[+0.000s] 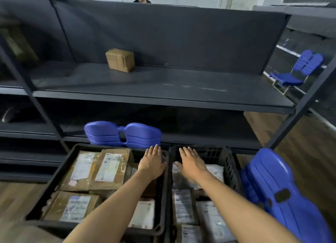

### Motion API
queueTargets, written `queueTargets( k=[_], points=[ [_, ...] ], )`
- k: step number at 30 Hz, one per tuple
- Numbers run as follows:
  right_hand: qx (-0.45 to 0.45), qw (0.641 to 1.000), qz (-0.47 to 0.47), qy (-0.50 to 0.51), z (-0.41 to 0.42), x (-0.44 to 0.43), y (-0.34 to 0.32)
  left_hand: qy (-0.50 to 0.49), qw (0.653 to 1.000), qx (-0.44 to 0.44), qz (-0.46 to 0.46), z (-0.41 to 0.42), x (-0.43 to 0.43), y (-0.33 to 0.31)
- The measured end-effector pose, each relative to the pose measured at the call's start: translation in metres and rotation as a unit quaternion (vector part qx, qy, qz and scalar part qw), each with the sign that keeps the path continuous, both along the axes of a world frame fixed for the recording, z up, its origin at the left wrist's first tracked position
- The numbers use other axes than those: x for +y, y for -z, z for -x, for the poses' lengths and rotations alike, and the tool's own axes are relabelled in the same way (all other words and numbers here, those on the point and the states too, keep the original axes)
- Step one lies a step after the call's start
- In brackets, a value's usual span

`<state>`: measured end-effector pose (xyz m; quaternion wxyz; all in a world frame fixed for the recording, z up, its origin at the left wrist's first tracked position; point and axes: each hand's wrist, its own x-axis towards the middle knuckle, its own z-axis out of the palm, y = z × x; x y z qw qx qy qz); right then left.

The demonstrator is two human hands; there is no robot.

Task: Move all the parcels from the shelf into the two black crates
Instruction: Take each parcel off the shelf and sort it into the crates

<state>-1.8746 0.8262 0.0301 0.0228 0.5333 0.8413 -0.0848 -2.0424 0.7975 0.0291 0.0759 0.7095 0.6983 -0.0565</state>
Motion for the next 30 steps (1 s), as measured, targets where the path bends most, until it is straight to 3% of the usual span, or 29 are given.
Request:
queueTargets(
  k=[7,14,23,30],
  points=[
    [0.040,0.997,-0.071,0.004,0.121,-0.026,-0.050,0.020,0.998,0.023,-0.056,0.135,-0.043,-0.051],
    [0.067,0.991,-0.114,0.000,0.204,-0.019,-0.096,0.004,0.990,0.038,-0.133,0.225,-0.033,-0.113],
    [0.123,0.982,-0.144,0.027,0.259,0.077,-0.150,-0.002,0.980,0.081,-0.182,0.286,0.047,-0.157],
    [0.108,0.982,-0.153,0.022,0.289,0.161,-0.176,-0.060,0.983,0.039,-0.169,0.317,0.121,-0.176]
  ],
)
